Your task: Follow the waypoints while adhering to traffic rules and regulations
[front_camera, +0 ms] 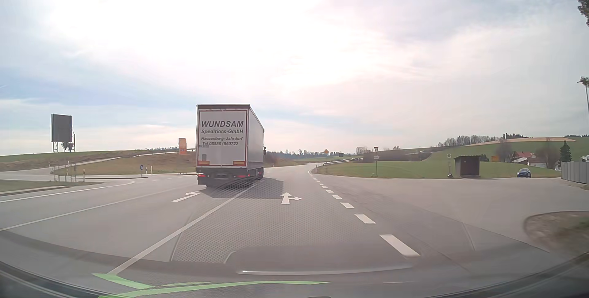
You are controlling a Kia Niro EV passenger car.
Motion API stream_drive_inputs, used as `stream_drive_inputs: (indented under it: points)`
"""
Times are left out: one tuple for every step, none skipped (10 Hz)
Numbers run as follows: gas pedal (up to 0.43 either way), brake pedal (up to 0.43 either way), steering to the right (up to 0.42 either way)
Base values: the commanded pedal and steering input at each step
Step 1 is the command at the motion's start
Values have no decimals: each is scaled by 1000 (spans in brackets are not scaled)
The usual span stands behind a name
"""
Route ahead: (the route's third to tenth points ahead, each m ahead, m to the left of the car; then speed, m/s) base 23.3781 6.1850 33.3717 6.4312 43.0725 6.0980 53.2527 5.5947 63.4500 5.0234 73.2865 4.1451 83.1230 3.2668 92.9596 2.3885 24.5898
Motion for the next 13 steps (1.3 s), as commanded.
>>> stream_drive_inputs:
  points:
    - [118, 0, 5]
    - [118, 0, 4]
    - [118, 0, 3]
    - [118, 0, 3]
    - [118, 0, 1]
    - [118, 0, -1]
    - [118, 0, -2]
    - [118, 0, -2]
    - [118, 0, -2]
    - [118, 0, -2]
    - [118, 0, -1]
    - [130, 0, 1]
    - [130, 0, 2]
